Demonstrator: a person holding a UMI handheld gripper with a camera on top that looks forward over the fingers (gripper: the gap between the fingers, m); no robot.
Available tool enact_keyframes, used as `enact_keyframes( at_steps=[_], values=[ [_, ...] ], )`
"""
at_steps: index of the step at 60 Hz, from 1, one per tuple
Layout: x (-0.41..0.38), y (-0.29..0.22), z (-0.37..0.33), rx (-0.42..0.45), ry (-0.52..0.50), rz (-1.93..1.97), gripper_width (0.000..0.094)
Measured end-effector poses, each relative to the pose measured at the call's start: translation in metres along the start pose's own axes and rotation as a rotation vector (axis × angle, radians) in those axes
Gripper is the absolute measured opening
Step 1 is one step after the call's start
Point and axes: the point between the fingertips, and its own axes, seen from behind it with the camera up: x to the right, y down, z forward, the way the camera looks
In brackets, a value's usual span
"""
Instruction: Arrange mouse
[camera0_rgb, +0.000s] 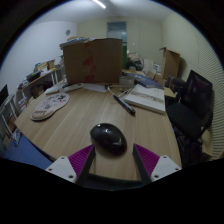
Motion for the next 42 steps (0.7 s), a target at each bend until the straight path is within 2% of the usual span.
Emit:
enact_keyframes(
  at_steps=[16,21,24,25,27,28,34,42],
  values=[
    [0.014,-0.035,0.044,0.104,0.050,0.047,0.0784],
    [0.016,-0.046,0.058,0.119,0.060,0.053,0.0761],
    [0.019,-0.052,0.066,0.126,0.076,0.065,0.0715],
    [0.021,-0.054,0.068,0.129,0.084,0.069,0.0742],
    [0.025,-0.057,0.072,0.135,0.104,0.082,0.0643],
    [0.027,-0.058,0.074,0.135,0.117,0.092,0.0563],
    [0.031,-0.058,0.074,0.122,0.176,0.122,0.0515],
    [0.031,-0.055,0.071,0.056,0.213,0.204,0.0420]
  ],
)
